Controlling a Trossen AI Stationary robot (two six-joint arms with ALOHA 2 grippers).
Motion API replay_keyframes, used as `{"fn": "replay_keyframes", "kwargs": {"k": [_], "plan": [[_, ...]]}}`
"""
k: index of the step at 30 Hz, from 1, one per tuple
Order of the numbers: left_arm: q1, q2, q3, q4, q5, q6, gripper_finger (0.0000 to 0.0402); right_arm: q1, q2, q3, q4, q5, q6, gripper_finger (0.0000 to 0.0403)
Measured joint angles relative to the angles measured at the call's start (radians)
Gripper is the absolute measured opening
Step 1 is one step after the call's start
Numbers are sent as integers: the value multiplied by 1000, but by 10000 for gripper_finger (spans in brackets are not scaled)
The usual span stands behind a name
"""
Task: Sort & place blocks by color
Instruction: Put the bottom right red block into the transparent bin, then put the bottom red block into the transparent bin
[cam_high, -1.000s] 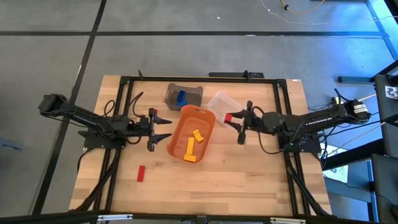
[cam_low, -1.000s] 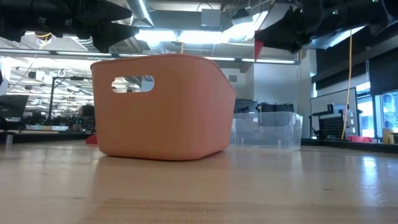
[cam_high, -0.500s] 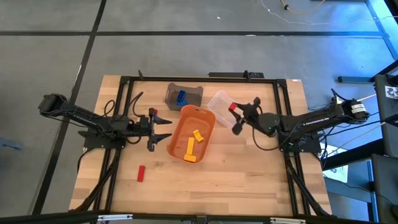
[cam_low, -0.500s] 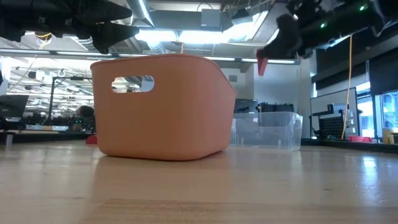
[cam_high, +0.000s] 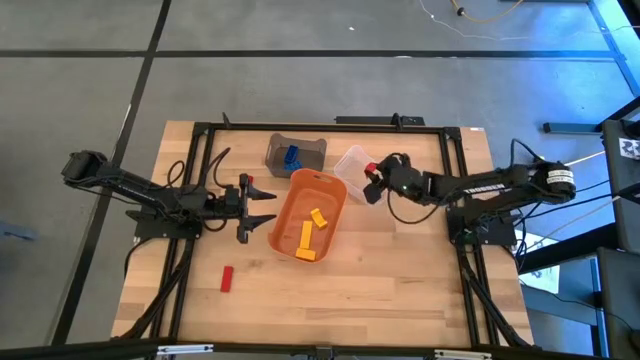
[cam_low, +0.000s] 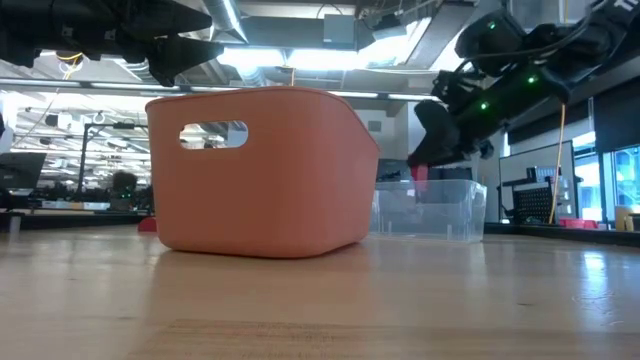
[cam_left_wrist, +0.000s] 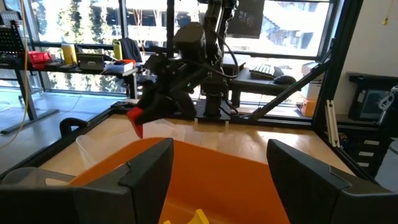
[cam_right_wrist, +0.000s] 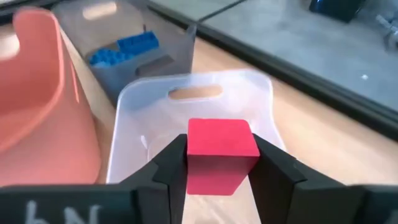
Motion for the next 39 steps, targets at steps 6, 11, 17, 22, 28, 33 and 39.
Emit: {"fn": "replay_keyframes", "kwargs": {"k": [6, 11, 17, 22, 28, 33, 39], "plan": [[0, 0, 0, 0, 0, 0, 251, -46, 37, 0, -11, -111, 19, 133], [0, 0, 0, 0, 0, -4, 251, -58, 69, 0, -12, -150, 32, 133], [0, 0, 0, 0, 0, -5, 251, -58, 75, 0, -3, -150, 30, 156], [0, 0, 0, 0, 0, -5, 251, -58, 75, 0, 10, -150, 26, 163], [0, 0, 0, 0, 0, -4, 251, -58, 75, 0, 10, -156, 2, 163], [0, 0, 0, 0, 0, -4, 251, -58, 75, 0, 10, -156, 0, 182], [0, 0, 0, 0, 0, -4, 251, -58, 75, 0, 11, -156, -36, 251]]}}
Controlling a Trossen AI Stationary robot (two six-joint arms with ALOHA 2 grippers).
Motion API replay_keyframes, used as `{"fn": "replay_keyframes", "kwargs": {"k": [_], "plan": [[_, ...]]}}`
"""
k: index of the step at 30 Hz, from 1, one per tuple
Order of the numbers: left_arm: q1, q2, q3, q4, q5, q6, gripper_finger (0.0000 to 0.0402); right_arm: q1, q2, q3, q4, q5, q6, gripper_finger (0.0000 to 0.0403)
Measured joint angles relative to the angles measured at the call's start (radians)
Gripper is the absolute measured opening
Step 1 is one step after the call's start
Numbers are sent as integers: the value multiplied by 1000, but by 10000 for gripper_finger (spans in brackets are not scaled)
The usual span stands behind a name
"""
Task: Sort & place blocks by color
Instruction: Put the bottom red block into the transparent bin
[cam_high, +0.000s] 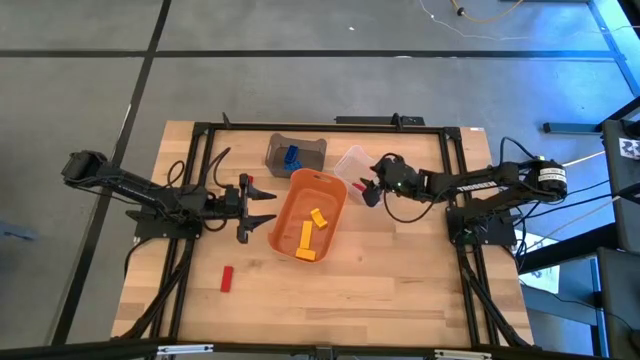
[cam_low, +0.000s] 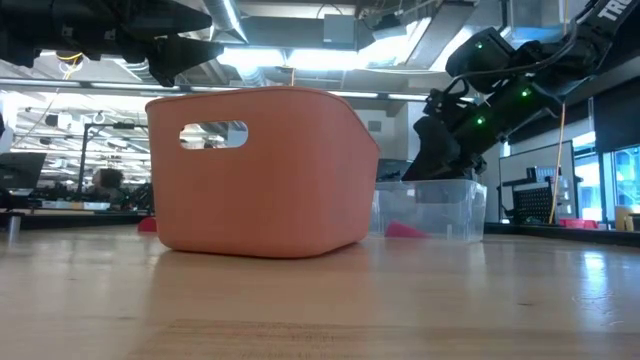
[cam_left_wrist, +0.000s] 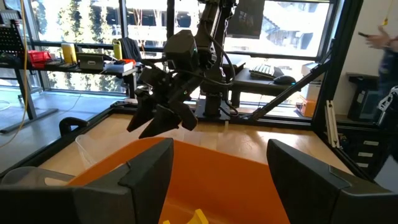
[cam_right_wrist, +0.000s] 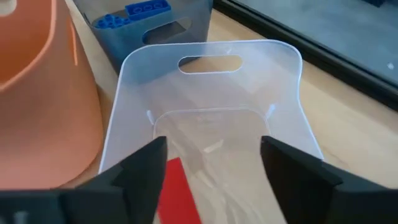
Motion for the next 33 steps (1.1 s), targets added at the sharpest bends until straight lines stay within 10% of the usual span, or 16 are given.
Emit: {"fn": "replay_keyframes", "kwargs": {"k": [7, 16, 33], "plan": [[0, 0, 0, 0, 0, 8, 251, 14, -60, 0, 28, 39, -78, 316], [0, 0, 0, 3, -3, 8, 251, 224, -285, 0, 138, -61, -224, 312], [0, 0, 0, 7, -27, 37, 251, 330, -295, 0, 245, -201, -303, 312]]}}
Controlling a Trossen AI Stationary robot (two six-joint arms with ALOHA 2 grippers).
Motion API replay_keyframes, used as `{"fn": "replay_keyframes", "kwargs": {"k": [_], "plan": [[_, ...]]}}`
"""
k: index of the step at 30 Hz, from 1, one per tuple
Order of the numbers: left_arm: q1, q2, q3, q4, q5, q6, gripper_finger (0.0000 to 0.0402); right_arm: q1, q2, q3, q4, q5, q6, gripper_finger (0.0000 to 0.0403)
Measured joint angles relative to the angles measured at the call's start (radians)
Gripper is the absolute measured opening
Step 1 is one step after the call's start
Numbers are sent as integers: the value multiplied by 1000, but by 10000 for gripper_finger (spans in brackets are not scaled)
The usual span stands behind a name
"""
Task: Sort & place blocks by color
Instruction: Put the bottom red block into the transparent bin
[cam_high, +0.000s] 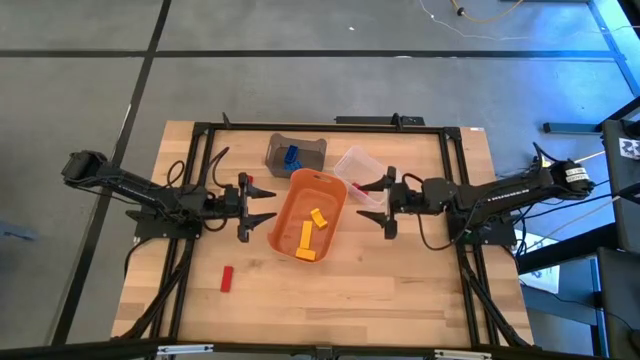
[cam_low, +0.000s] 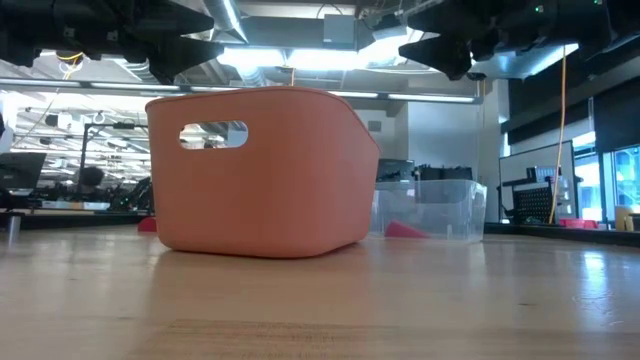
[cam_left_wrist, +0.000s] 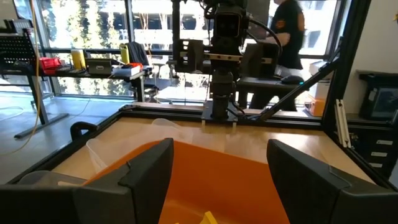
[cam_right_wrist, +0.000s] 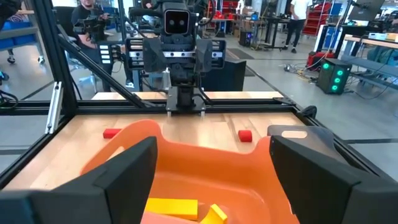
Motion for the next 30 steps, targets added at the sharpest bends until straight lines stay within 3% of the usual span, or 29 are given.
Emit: {"fn": "replay_keyframes", "kwargs": {"k": [30], "plan": [[0, 0, 0, -8, 1, -6, 251, 0, 1, 0, -15, 1, 1, 312]]}}
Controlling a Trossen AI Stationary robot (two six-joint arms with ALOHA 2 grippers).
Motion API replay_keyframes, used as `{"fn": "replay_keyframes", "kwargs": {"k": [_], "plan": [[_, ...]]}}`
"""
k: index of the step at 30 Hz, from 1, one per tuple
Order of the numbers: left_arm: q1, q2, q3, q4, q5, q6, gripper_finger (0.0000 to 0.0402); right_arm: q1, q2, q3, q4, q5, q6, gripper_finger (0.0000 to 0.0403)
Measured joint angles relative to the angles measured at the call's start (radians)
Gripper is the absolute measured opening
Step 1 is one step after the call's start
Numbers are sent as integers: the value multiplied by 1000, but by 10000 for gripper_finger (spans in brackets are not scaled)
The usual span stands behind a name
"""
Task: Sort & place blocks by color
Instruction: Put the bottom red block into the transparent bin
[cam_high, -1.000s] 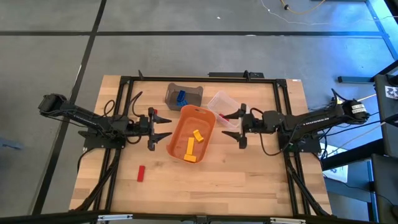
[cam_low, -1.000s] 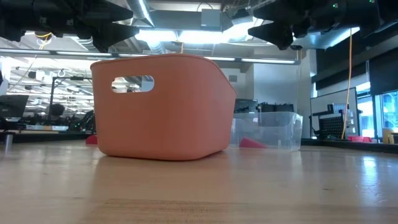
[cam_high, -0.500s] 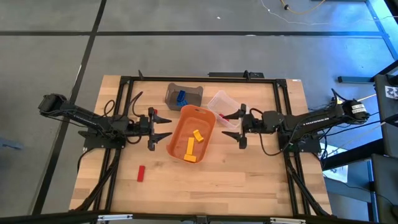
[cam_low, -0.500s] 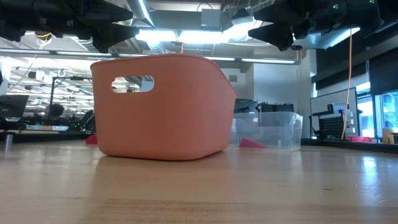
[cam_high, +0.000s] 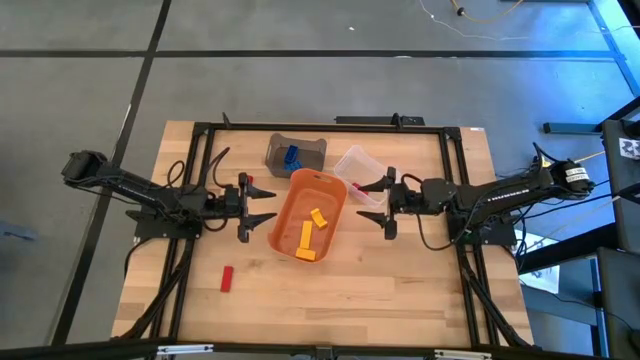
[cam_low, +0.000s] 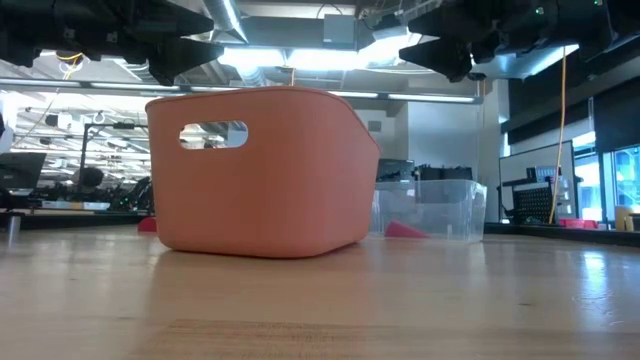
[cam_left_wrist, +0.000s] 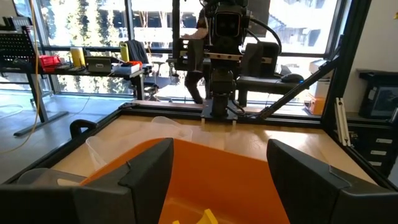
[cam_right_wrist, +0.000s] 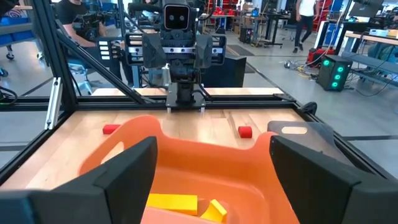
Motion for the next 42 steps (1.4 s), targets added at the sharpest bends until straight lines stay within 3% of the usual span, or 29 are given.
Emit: {"fn": "replay_keyframes", "kwargs": {"k": [16, 24, 27, 33, 36, 42], "plan": [[0, 0, 0, 0, 0, -11, 251, 0, 0, 0, -14, 0, 1, 312], [0, 0, 33, -30, -4, -189, 251, 0, 0, 0, -14, 0, 26, 312], [0, -4, 99, -169, -38, -225, 251, -1, 0, 0, -14, 0, 27, 312], [-6, -8, 367, -684, -68, -370, 251, -1, 0, 0, -22, 0, 41, 312], [-26, 27, 474, -839, -97, -449, 251, -1, 0, 0, -38, 0, 65, 312], [-129, 102, 595, -1158, -100, -767, 251, -1, 0, 0, -55, 0, 92, 312]]}}
